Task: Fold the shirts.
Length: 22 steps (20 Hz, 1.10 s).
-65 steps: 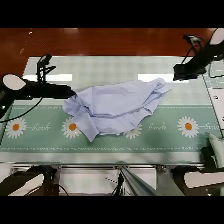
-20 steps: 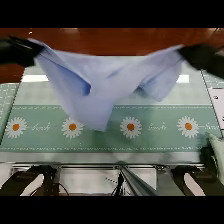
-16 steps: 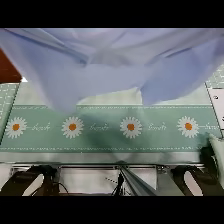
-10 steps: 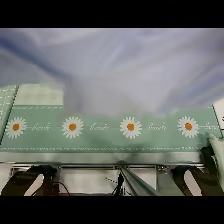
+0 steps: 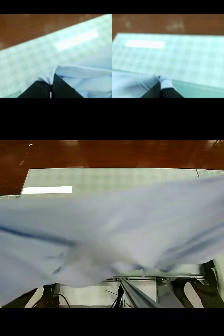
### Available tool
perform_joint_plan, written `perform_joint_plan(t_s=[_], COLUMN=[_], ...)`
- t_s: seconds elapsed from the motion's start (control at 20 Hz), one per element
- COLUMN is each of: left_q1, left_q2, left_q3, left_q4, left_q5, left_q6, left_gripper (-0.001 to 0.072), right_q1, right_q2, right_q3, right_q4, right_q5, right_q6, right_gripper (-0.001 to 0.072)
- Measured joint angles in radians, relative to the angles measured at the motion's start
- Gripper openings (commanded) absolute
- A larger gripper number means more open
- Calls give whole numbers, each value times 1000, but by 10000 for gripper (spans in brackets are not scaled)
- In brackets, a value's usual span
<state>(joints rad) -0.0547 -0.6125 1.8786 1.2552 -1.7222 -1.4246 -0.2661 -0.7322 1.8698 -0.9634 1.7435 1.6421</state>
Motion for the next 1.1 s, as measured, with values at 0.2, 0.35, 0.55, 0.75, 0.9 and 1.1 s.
perform_joint_plan(t_s=[0.2, 0.35, 0.55, 0.75, 0.9, 1.1], left_q1=[0, 0, -1, -1, -2, -3], left_q2=[-113, -232, -451, -672, -803, -942], left_q3=[-146, -297, -408, -438, -445, -449], left_q4=[7, 10, 11, 10, -5, -18], left_q5=[-4, 89, 243, 452, 604, 699], left_q6=[21, 67, 122, 146, 150, 105], left_gripper=[23, 23, 23, 24, 24, 24], right_q1=[9, 65, 130, 148, 154, 156], right_q2=[-188, -376, -652, -874, -991, -1106], right_q3=[1, 1, 1, 2, 2, 2], right_q4=[-30, -104, -212, -250, -253, -251], right_q5=[71, 76, -27, -232, -416, -533], right_q6=[-42, -79, -132, -158, -150, -109], right_gripper=[20, 20, 21, 21, 21, 21])
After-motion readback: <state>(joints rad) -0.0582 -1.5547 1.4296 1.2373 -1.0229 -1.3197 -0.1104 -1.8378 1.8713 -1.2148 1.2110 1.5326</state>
